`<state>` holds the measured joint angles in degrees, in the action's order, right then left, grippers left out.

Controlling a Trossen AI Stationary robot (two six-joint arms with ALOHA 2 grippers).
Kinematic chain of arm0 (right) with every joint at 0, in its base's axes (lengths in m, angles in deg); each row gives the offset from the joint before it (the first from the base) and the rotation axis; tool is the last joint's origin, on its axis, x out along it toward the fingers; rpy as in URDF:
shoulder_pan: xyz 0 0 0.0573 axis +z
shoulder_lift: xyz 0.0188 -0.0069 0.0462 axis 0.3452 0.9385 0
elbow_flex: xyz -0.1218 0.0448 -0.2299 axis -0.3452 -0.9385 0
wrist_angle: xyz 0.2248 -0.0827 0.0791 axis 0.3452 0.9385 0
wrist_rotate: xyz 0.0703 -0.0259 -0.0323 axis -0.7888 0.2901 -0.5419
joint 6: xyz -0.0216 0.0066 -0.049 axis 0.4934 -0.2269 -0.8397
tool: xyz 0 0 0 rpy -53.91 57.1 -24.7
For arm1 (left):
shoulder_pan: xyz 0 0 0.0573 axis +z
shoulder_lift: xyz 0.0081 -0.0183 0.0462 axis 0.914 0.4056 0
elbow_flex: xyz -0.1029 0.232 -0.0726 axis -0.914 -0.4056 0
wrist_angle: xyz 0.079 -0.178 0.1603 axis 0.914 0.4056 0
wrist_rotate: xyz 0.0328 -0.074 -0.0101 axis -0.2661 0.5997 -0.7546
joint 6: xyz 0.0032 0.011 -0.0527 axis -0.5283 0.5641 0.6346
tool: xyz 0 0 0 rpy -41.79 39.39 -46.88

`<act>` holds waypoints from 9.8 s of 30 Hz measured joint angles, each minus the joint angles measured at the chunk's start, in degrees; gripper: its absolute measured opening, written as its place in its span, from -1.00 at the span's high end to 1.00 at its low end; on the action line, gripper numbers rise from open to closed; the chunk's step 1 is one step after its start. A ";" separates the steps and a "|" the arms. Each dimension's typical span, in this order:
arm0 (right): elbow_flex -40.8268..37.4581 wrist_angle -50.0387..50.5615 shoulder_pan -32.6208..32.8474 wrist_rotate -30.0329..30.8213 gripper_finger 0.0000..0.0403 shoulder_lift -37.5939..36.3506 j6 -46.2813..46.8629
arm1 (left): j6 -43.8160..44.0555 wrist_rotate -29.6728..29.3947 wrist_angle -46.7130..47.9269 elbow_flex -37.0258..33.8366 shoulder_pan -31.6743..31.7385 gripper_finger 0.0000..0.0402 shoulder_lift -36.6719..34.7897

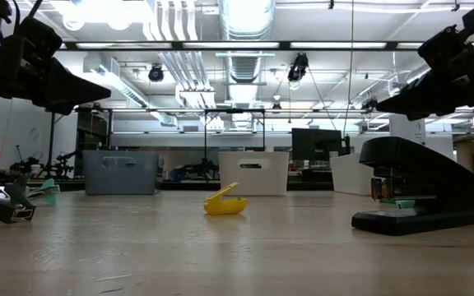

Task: Pick and place Stapler, Stapler remover, tape
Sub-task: Put the orange tape into the left white bin, then put the green tape into the left white bin

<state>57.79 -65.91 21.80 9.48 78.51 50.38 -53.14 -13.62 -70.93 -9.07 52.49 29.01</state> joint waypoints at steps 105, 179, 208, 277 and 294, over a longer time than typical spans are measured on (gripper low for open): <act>0.07 -0.56 -0.02 -0.04 0.96 0.94 0.00 | 68.79 30.06 49.75 34.20 -20.26 0.76 58.28; 0.09 -0.56 0.00 -0.04 0.96 0.94 -0.03 | 16.57 25.73 23.48 81.62 37.11 0.68 95.41; 0.09 -0.56 0.00 -0.04 0.96 0.94 -0.66 | 16.52 24.28 28.83 83.88 37.22 0.13 100.38; 0.09 -0.56 0.00 -0.04 0.96 0.94 -0.43 | 55.58 24.57 30.74 53.42 -31.87 0.09 81.29; 0.09 -0.56 0.00 -0.04 0.96 0.94 -0.23 | 57.92 24.61 30.68 53.42 -31.84 0.41 83.14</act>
<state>57.88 -66.47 21.80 9.43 79.46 50.14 4.78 10.99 -40.25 44.35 20.65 112.15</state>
